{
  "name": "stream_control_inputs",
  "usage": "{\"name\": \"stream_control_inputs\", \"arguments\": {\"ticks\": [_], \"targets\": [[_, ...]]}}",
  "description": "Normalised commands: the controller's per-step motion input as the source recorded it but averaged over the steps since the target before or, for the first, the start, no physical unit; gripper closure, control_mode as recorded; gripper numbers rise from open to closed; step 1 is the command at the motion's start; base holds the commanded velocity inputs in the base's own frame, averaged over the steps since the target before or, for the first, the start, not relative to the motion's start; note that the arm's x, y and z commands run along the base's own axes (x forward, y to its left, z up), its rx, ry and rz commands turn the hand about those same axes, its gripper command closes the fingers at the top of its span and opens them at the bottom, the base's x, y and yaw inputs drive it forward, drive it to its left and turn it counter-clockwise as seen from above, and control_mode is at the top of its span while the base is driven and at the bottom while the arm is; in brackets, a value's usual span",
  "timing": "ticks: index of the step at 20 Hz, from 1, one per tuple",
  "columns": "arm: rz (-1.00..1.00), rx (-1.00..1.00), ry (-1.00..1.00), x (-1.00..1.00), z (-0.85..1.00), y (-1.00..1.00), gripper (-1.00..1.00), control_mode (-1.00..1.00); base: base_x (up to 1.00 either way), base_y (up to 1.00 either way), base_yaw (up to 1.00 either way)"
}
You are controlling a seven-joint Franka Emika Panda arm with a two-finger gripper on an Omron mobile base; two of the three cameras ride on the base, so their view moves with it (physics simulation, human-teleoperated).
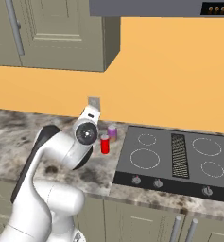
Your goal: Four empty soda cans are scattered around the kitchen. Gather all the cans and cluster them next to the stove for recycling.
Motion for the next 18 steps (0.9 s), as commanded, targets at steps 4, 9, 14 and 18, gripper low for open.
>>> {"name": "stream_control_inputs", "arguments": {"ticks": [4,9,14,18], "targets": [[0.00,0.00,0.00,0.00,0.00,0.00,-1.00,1.00,-0.81,-0.37,0.03],[0.00,0.00,0.00,0.00,0.00,0.00,-1.00,1.00,-0.98,-0.43,0.01],[0.00,0.00,0.00,0.00,0.00,0.00,-1.00,1.00,-0.23,-0.16,-0.27],[0.00,0.00,0.00,0.00,0.00,0.00,-1.00,1.00,0.05,0.03,-0.50]]}}
